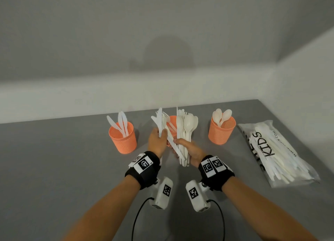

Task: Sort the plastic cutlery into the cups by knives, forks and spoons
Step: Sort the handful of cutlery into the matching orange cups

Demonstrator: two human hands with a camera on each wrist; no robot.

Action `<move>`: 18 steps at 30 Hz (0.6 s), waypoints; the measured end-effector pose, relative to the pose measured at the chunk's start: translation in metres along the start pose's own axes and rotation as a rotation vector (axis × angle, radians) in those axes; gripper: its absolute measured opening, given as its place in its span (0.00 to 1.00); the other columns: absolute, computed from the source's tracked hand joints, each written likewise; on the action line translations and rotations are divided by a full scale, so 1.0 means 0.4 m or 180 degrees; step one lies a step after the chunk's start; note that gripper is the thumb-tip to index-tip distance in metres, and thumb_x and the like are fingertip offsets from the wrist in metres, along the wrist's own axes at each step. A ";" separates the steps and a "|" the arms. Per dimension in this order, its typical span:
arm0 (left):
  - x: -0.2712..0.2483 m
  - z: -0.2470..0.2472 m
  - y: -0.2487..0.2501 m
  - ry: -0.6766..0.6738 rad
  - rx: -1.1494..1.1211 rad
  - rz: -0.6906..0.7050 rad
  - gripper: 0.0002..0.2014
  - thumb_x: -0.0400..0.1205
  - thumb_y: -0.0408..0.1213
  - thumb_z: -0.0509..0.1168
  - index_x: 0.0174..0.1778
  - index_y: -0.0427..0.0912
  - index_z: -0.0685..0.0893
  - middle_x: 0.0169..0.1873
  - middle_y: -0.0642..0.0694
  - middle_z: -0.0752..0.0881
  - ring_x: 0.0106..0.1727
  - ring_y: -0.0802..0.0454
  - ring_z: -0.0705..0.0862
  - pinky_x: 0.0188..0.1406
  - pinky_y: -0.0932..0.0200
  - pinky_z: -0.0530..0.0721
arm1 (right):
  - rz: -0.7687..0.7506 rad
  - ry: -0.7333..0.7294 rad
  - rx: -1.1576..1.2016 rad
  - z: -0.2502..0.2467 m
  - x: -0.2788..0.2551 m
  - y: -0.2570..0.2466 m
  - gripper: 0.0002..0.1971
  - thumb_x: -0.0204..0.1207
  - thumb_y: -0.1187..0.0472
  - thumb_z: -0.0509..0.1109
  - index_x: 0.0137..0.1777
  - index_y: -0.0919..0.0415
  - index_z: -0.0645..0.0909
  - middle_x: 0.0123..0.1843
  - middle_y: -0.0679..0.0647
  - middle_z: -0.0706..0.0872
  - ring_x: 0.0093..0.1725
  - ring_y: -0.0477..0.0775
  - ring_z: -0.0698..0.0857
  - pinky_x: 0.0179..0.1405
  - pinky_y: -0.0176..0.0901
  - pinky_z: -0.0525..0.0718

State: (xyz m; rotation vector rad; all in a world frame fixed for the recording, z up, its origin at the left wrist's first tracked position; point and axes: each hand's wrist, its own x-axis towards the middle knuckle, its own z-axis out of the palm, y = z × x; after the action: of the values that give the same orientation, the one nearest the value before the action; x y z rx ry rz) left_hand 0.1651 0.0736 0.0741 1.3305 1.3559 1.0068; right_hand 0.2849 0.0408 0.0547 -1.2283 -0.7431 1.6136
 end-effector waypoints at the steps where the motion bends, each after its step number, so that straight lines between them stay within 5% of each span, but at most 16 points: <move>1: 0.001 -0.002 0.000 -0.0027 0.0021 0.0026 0.12 0.86 0.36 0.54 0.58 0.32 0.76 0.41 0.39 0.83 0.33 0.54 0.79 0.26 0.68 0.71 | 0.0032 0.0021 -0.0015 -0.001 0.001 0.000 0.09 0.76 0.63 0.67 0.55 0.62 0.80 0.39 0.57 0.86 0.29 0.48 0.84 0.26 0.37 0.81; 5: -0.005 -0.007 0.011 -0.0148 0.0163 0.0232 0.09 0.84 0.32 0.57 0.52 0.32 0.80 0.37 0.43 0.82 0.33 0.54 0.80 0.24 0.73 0.76 | 0.0021 0.0000 -0.0029 -0.003 0.006 0.000 0.13 0.76 0.63 0.67 0.59 0.61 0.81 0.42 0.56 0.88 0.38 0.49 0.87 0.41 0.40 0.83; 9: -0.012 0.005 0.021 -0.0114 0.0485 0.0473 0.04 0.82 0.31 0.61 0.42 0.36 0.79 0.30 0.44 0.81 0.32 0.49 0.80 0.36 0.57 0.81 | -0.0013 0.0007 -0.0067 0.001 0.003 -0.005 0.07 0.76 0.65 0.66 0.50 0.58 0.84 0.46 0.59 0.88 0.47 0.56 0.86 0.58 0.49 0.82; 11: -0.011 0.008 0.023 -0.0081 0.0705 0.0630 0.04 0.81 0.32 0.62 0.41 0.37 0.78 0.32 0.43 0.82 0.34 0.47 0.81 0.39 0.57 0.81 | 0.0014 0.0018 -0.0112 0.000 0.001 -0.006 0.09 0.76 0.65 0.66 0.54 0.60 0.83 0.50 0.62 0.87 0.51 0.58 0.86 0.61 0.52 0.80; 14: -0.016 0.003 0.032 -0.0030 0.0745 0.0807 0.04 0.83 0.33 0.59 0.44 0.38 0.78 0.35 0.42 0.83 0.36 0.47 0.82 0.37 0.61 0.80 | 0.0055 0.0002 -0.0043 -0.005 -0.001 -0.012 0.15 0.75 0.64 0.66 0.61 0.62 0.81 0.49 0.60 0.88 0.49 0.57 0.86 0.53 0.48 0.83; 18: 0.006 -0.007 0.053 0.0316 0.0111 0.0578 0.05 0.86 0.35 0.54 0.48 0.38 0.73 0.32 0.46 0.80 0.32 0.52 0.79 0.35 0.61 0.78 | 0.0179 -0.0107 0.0317 -0.021 -0.008 -0.025 0.11 0.62 0.63 0.68 0.45 0.61 0.77 0.27 0.52 0.81 0.26 0.48 0.79 0.29 0.39 0.80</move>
State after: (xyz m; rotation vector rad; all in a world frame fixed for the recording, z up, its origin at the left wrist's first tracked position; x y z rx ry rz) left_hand 0.1668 0.0778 0.0952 1.4667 1.3492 1.1900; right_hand 0.2961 0.0411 0.0619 -1.1621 -0.6462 1.7004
